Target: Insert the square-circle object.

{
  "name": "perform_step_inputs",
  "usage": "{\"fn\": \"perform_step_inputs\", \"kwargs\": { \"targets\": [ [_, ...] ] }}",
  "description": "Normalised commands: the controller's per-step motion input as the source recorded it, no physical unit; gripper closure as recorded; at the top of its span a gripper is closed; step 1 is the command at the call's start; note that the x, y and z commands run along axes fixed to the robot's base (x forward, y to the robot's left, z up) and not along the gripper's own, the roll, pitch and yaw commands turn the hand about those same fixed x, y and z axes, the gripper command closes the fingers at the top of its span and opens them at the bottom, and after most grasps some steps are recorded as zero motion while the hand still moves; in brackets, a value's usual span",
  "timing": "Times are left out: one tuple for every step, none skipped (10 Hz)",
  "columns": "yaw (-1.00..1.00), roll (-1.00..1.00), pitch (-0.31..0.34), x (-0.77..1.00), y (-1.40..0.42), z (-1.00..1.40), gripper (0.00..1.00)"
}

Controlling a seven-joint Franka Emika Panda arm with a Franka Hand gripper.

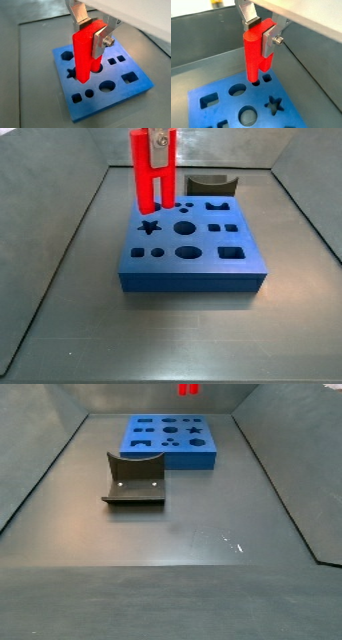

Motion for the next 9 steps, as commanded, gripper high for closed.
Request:
{"fn": "perform_step_inputs", "kwargs": {
  "targets": [
    [-0.95, 0.15, 0.030, -0.05, -0.15, -0.42, 1.00],
    [-0.95, 0.10, 0.036, -0.05, -0.16, -0.53, 1.00],
    [-1.00, 0.07, 0.011, -0.03, -0.11, -0.62, 1.00],
    [-1.00, 0.03, 0.000, 0.00, -0.01, -0.74, 1.00],
    [-0.99, 0.08, 0.013, -0.02, -0.13, -0.63, 1.00],
    [-0.25, 0.16, 0.147, 0.00, -0.33, -0.47, 1.00],
    [0.00, 0.00, 0.099, 0.00, -0.02, -0.41, 1.00],
    [0.01, 0.00, 0.009, -0.01, 0.00, -0.49, 1.00],
    [0.02, 0.00, 0.004, 0.00, 0.01, -0.32, 1.00]
  ]
}}
